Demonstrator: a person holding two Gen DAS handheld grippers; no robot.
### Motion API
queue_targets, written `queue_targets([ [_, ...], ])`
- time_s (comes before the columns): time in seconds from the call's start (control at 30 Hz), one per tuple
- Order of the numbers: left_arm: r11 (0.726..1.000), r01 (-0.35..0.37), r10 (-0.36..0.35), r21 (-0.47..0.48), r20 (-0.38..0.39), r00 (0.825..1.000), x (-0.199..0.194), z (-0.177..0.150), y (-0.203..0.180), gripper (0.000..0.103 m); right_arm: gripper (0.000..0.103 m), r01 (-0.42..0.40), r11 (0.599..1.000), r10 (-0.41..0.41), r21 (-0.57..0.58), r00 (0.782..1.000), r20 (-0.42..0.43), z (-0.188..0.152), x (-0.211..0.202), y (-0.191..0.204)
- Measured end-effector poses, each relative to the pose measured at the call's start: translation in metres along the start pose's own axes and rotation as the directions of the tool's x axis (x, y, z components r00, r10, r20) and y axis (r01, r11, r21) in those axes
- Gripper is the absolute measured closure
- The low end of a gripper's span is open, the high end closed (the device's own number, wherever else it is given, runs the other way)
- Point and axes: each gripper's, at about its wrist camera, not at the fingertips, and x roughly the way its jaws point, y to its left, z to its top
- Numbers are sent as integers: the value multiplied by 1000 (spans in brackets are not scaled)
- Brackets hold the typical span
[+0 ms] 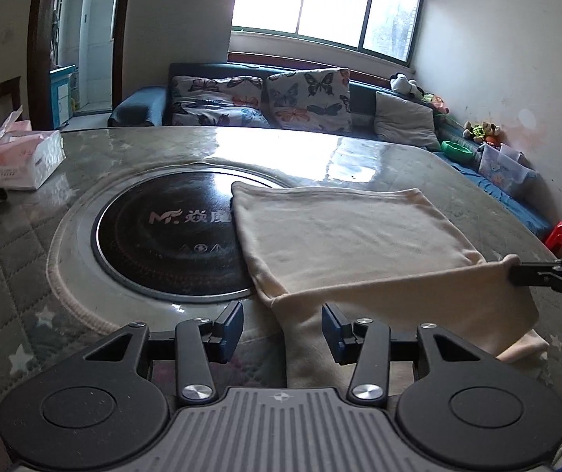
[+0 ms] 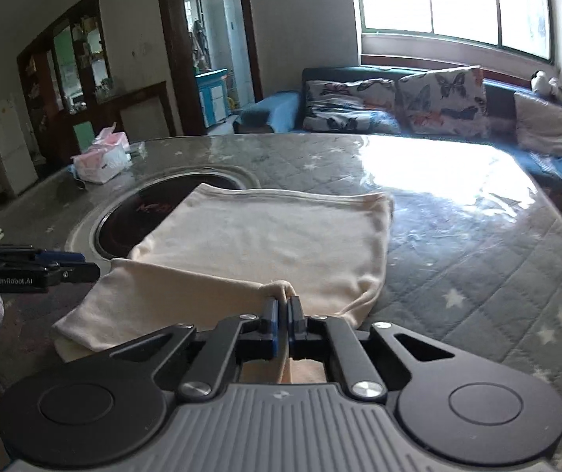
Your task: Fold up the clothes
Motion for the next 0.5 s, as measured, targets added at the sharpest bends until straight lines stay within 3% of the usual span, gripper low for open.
queue_targets([
  [0.17,1000,-5,6,25,-9,1000,11,3,-7,56,94,36,999,-36,12,998,-54,-8,16,-7],
  [0.5,997,-2,4,80,-22,1000,26,6,-19,56,94,-6,998,7,-57,1000,12,2,10,2],
])
